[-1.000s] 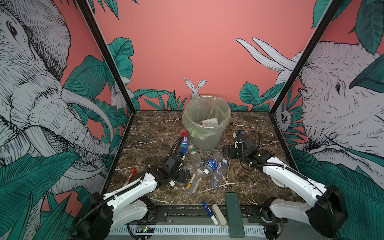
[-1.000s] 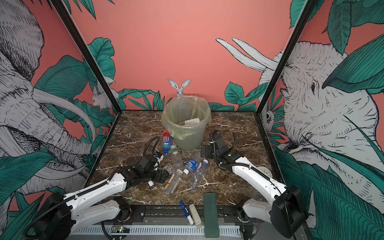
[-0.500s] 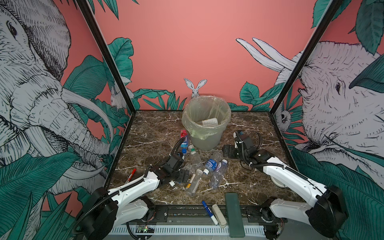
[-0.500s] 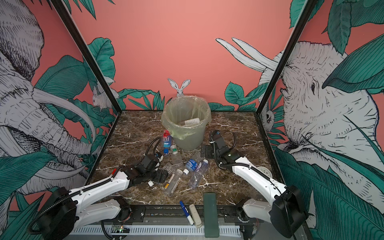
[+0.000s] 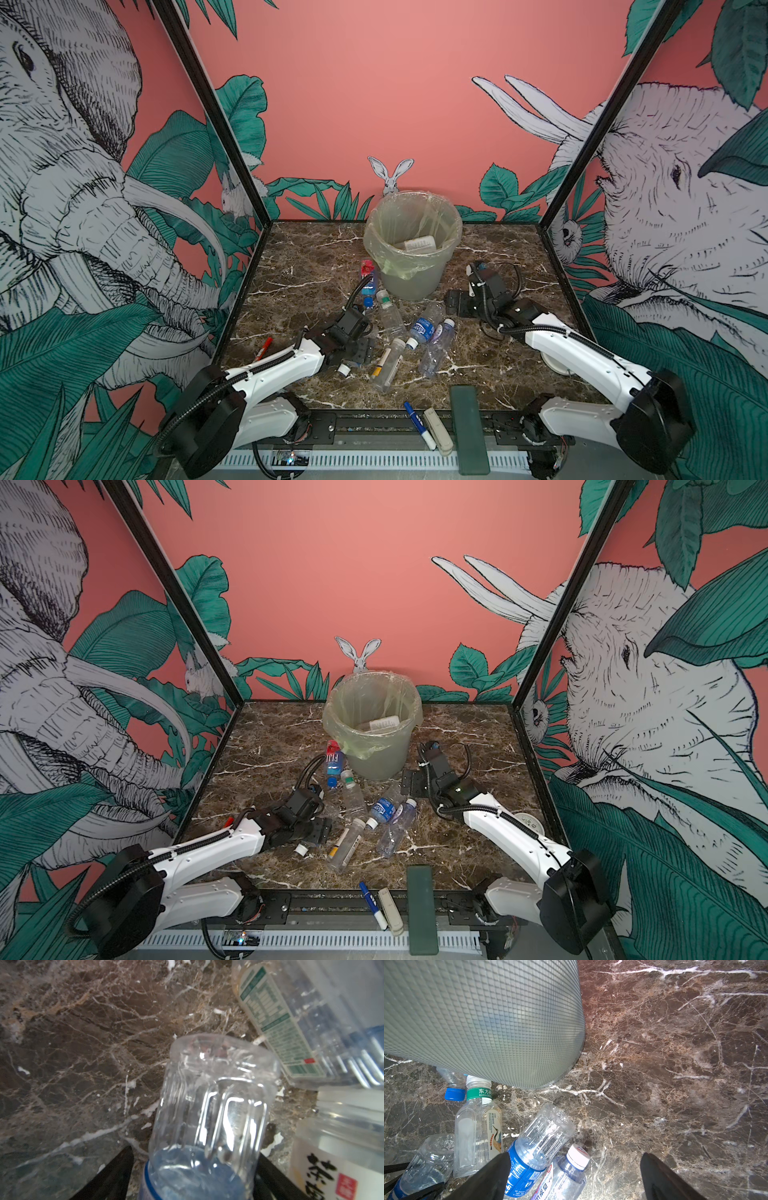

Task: Throw the plastic bottles in the bin
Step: 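Lower the left gripper onto the clear ribbed bottle and close it, then lift the clear ribbed bottle with the left gripper and carry it over the bin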

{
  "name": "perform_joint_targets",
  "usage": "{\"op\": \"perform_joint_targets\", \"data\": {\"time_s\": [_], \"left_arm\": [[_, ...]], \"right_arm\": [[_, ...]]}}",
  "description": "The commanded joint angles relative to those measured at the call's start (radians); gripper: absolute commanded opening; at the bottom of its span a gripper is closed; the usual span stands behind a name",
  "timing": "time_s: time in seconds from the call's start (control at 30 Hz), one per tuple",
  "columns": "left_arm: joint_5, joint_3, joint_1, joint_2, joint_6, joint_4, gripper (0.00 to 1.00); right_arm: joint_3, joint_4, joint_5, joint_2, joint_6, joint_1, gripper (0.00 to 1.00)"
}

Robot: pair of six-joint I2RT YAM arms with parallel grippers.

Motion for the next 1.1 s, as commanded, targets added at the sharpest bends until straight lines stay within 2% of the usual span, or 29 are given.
{"op": "perform_joint_targets", "data": {"time_s": [0.0, 0.23, 0.53, 0.8, 1.07], "left_arm": [[-0.018, 0.021, -0.005, 0.008, -0.017, -0.024, 0.85], [-0.019, 0.023, -0.004, 0.011, -0.014, -0.025, 0.73], [-0.037, 0.033, -0.005, -0.034, 0.003, -0.042, 0.65], [-0.044, 0.009, -0.004, -0.156, 0.028, -0.022, 0.61], [0.004, 0.004, -0.005, -0.270, 0.110, 0.017, 0.61]], "right_arm": [[0.003, 0.016, 0.007, 0.002, -0.005, 0.003, 0.99], [0.011, 0.012, 0.005, 0.003, -0.007, 0.003, 0.99], [0.021, 0.007, 0.004, 0.005, -0.010, 0.003, 0.99], [0.015, 0.014, -0.003, 0.003, -0.010, 0.003, 0.99], [0.014, 0.024, -0.008, 0.012, -0.008, 0.003, 0.99]]}}
